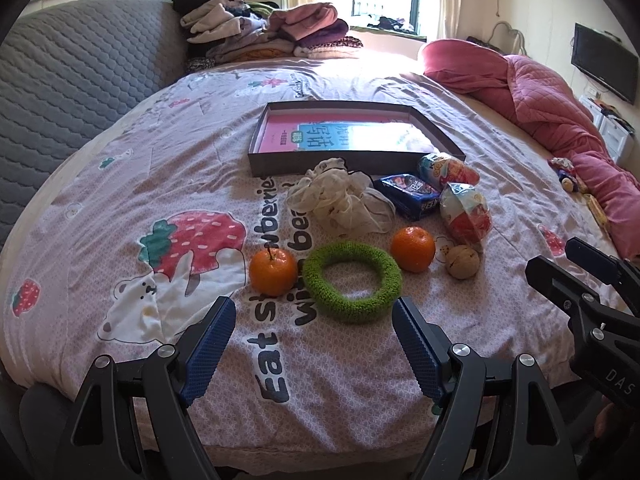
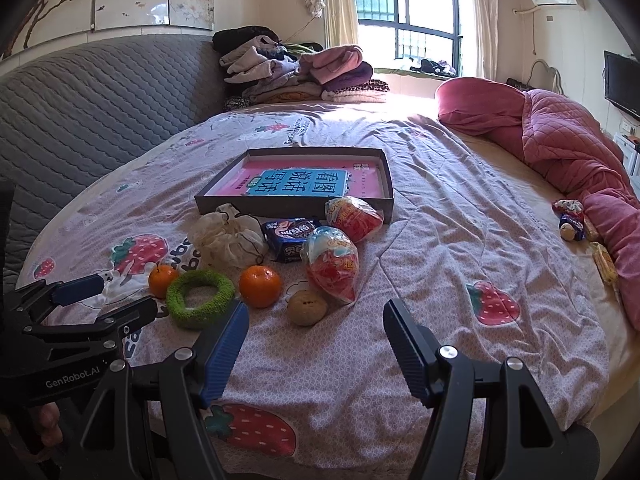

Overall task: Organize objects
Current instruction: 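Move left tool toward green fuzzy ring while right tool approaches wrapped candy egg, then close left gripper on green ring while right gripper closes on wrapped candy egg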

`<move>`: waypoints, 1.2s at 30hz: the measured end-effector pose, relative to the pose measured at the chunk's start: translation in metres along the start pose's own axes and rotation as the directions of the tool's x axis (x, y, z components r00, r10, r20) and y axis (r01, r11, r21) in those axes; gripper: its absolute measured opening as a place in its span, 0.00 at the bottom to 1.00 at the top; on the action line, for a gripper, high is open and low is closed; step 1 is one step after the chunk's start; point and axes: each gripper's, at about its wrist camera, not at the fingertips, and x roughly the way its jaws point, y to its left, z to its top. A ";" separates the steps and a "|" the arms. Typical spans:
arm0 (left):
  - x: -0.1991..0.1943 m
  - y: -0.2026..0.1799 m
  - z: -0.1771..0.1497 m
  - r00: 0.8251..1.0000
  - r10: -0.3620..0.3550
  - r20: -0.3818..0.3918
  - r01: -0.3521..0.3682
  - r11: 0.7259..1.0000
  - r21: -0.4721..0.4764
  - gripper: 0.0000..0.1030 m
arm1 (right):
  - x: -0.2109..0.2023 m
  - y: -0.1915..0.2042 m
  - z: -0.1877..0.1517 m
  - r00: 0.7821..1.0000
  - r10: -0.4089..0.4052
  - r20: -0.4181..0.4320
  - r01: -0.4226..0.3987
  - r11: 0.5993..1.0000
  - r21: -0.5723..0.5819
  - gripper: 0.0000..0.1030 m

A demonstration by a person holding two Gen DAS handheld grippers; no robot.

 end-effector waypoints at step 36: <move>0.055 -0.042 0.008 0.995 -0.056 -0.087 0.065 0.992 0.106 0.79 | 0.062 -0.026 0.022 0.996 -0.038 -0.075 0.037 0.999 -0.021 0.67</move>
